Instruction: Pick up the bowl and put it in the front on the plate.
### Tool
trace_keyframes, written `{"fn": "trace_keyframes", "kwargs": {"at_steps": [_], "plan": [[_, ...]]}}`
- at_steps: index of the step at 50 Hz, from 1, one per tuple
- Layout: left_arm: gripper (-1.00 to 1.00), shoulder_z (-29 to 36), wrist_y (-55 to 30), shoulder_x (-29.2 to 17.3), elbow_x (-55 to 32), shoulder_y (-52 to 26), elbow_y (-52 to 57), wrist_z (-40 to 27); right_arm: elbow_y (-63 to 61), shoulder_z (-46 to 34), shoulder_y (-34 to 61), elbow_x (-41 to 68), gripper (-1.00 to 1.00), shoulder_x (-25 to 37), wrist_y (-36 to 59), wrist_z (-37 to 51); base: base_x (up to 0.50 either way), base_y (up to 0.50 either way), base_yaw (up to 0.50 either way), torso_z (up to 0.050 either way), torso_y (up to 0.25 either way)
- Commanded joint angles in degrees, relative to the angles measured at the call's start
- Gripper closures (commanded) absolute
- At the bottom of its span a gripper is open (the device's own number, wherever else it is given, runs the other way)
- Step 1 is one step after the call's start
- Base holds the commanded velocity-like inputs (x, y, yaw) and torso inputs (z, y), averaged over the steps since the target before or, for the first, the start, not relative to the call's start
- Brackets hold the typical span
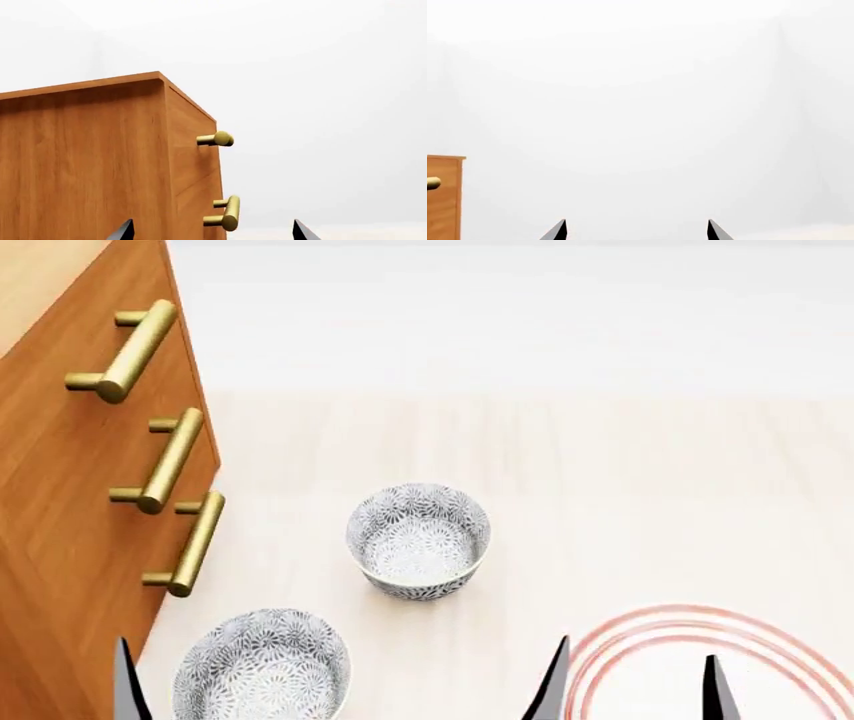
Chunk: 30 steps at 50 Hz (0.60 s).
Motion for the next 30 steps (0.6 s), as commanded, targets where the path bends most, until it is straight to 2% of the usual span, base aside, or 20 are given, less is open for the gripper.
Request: {"fn": "trace_keyframes", "kwargs": {"at_steps": [1,6,24,30], "plan": [[-1.00,0.0,-1.2,0.3,0.3,-0.5,-0.5,0.3,0.1,0.4,0.1,0.0,-1.00,-0.1,0.9,0.1,0.00,0.00,0.00,0.000,0.000],[-1.00,0.3,-2.0,0.1,1.3,-0.3,0.1,0.0,0.3,0.3,0.1,0.0,-1.00,0.0,0.7,0.3,0.00,0.00,0.00,0.000,-0.031],[-1.00,0.8,-1.9,-0.4,1.3,-0.5,-0.1,-0.8,0.3,-0.3,0.2,0.1,-1.00,0.5,0.8,0.9,0.00,0.00,0.00,0.000,-0.250],[-1.00,1.0,-1.6,-0.6,0.4,-0.5,-0.2,-0.6,0.2,-0.5,0.3,0.3,-1.00,0.7,1.1,1.1,0.00,0.00,0.00,0.000,0.000]]}}
